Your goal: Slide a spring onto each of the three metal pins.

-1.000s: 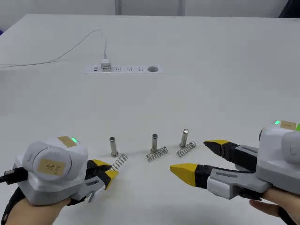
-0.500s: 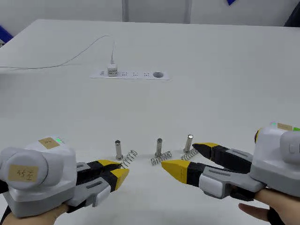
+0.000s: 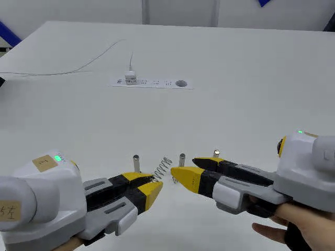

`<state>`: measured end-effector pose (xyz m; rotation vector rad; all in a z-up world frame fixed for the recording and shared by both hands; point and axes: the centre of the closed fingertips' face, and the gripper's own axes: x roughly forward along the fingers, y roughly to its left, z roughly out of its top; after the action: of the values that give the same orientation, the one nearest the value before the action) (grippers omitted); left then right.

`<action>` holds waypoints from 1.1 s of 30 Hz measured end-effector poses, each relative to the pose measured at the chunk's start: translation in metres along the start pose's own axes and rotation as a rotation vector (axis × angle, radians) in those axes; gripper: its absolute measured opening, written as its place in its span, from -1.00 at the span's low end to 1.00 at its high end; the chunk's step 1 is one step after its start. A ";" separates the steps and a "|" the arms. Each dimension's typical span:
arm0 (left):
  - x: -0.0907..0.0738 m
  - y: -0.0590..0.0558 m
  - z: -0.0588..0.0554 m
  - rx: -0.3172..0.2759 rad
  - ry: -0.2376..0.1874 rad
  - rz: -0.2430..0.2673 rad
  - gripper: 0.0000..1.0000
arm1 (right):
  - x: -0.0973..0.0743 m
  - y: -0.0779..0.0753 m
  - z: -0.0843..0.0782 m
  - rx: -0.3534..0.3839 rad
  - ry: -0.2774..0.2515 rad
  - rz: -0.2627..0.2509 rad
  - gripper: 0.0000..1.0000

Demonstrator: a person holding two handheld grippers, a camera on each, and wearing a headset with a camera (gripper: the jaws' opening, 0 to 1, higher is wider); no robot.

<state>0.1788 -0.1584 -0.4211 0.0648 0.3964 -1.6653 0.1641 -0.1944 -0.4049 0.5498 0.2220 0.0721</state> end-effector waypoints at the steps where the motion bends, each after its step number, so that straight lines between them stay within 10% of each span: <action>1: -0.001 -0.001 0.001 -0.002 -0.003 0.000 -0.80 | 0.000 0.001 0.000 0.001 0.001 0.003 -0.27; 33: -0.012 -0.024 0.013 0.032 -0.092 -0.065 -0.79 | 0.006 0.033 0.000 0.247 -0.018 0.187 -0.77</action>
<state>0.1596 -0.1484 -0.4003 -0.0013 0.3046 -1.7316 0.1698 -0.1649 -0.3888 0.8162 0.1619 0.2230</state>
